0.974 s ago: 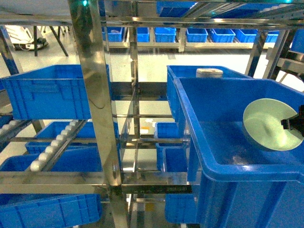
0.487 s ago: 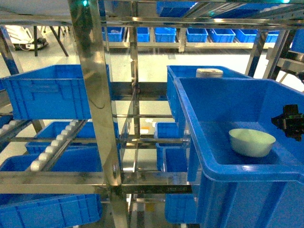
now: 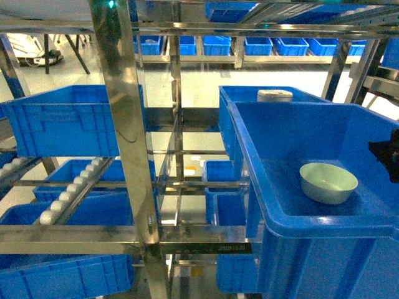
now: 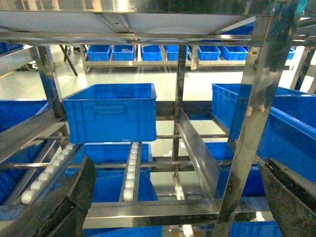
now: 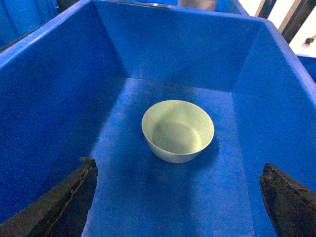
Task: Place green bowl on second shelf with right arm
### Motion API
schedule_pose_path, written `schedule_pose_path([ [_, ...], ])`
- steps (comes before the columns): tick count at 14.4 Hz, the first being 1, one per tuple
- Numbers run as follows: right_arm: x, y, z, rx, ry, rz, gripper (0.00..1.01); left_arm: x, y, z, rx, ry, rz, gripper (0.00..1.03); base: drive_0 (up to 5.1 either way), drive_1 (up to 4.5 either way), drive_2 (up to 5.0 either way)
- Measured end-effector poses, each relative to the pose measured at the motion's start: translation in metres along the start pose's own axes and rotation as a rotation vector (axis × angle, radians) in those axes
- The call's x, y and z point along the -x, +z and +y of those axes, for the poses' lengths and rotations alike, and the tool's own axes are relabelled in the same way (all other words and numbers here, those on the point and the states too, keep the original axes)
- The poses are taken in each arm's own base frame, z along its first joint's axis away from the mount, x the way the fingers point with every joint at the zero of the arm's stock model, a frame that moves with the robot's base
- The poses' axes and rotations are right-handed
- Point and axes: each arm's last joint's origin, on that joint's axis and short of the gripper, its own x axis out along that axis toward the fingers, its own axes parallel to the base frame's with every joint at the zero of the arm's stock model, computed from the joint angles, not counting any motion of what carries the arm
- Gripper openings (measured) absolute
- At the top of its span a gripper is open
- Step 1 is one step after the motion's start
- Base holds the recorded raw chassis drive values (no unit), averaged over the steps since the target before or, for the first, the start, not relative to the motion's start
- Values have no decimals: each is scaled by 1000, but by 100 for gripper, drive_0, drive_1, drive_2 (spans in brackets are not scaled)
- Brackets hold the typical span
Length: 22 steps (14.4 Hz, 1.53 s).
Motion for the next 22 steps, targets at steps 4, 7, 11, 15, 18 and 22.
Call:
schedule_pose_path([
  [4,83,0,26,25,27,-58,98,0,0,0,0,0,0,98,0,0,0],
  [7,152,11,45,16,49,-130,98,0,0,0,0,0,0,98,0,0,0],
  [11,218,18,50,1,43,-225,98,0,0,0,0,0,0,98,0,0,0],
  [15,248,5,39,-43,8,-218,98,0,0,0,0,0,0,98,0,0,0],
  [18,247,4,39,-46,7,-213,98,0,0,0,0,0,0,98,0,0,0],
  [22,249,-15,47,-30,-136,-434,66,0,0,0,0,1,0,98,0,0,0],
])
